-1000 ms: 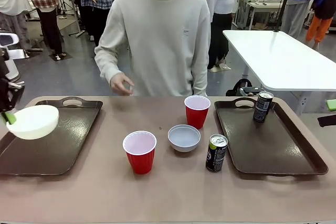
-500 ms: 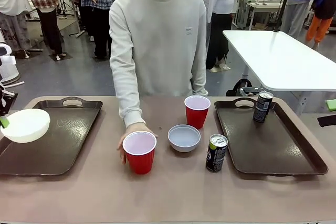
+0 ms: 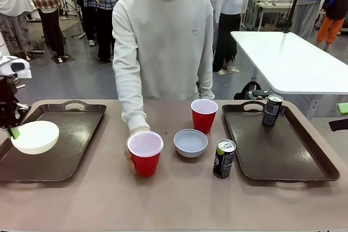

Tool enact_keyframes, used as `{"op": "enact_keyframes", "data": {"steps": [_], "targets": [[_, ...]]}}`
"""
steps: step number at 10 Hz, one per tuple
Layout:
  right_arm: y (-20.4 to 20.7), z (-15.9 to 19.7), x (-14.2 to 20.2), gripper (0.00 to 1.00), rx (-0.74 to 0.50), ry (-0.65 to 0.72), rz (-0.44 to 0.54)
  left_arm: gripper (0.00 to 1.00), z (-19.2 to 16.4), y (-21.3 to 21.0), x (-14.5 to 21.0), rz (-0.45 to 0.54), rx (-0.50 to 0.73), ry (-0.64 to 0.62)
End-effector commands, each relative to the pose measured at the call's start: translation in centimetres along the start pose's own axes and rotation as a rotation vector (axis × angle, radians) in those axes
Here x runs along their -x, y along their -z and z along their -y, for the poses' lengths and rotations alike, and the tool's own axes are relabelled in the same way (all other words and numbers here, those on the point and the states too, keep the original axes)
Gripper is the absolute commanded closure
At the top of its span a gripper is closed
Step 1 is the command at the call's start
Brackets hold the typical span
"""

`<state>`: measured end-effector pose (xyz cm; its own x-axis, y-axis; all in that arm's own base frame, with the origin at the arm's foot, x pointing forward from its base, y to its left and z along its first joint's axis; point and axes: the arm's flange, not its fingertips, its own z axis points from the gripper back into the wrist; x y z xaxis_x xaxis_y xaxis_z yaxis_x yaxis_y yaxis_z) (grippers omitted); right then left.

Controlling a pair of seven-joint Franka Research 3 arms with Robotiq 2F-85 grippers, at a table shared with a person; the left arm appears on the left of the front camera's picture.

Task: Prepare tableware on both trays.
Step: Pick up a Picnic Bowl from the table and place it on a Handle tray.

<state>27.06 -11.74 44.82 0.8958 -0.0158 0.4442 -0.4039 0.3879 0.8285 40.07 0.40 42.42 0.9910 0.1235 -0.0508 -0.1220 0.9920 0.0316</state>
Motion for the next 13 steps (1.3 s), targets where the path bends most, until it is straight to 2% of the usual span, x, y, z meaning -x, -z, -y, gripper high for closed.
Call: {"op": "enact_keyframes", "data": {"steps": [1,3,4,5,6,7,8,13], "targets": [[0.1,0.2,0.2,0.00,-0.006,-0.005,-0.017,0.97,1.4,1.2,-2.0,-0.028,-0.074,-0.005],[0.1,0.2,0.2,0.00,-0.006,-0.005,-0.017,0.97,1.6,2.7,-2.6,-0.055,-0.090,0.008],[0.1,0.2,0.2,0.00,-0.006,-0.005,-0.017,0.97,0.7,1.7,0.5,-0.061,-0.056,0.067],[0.1,0.2,0.2,0.00,-0.006,-0.005,-0.017,0.97,-1.0,-0.8,8.0,0.013,-0.111,0.152],[0.1,0.2,0.2,0.00,-0.006,-0.005,-0.017,0.97,-2.9,-1.6,12.1,0.063,-0.122,0.151],[0.1,0.2,0.2,0.00,-0.006,-0.005,-0.017,0.97,-4.3,-1.6,12.7,0.036,-0.128,0.096],[0.1,0.2,0.2,0.00,-0.006,-0.005,-0.017,0.97,-4.2,-1.1,12.2,-0.005,-0.109,0.091],[0.1,0.2,0.2,0.00,-0.006,-0.005,-0.017,0.97,-4.0,-0.8,10.8,-0.033,-0.116,0.081]]}}
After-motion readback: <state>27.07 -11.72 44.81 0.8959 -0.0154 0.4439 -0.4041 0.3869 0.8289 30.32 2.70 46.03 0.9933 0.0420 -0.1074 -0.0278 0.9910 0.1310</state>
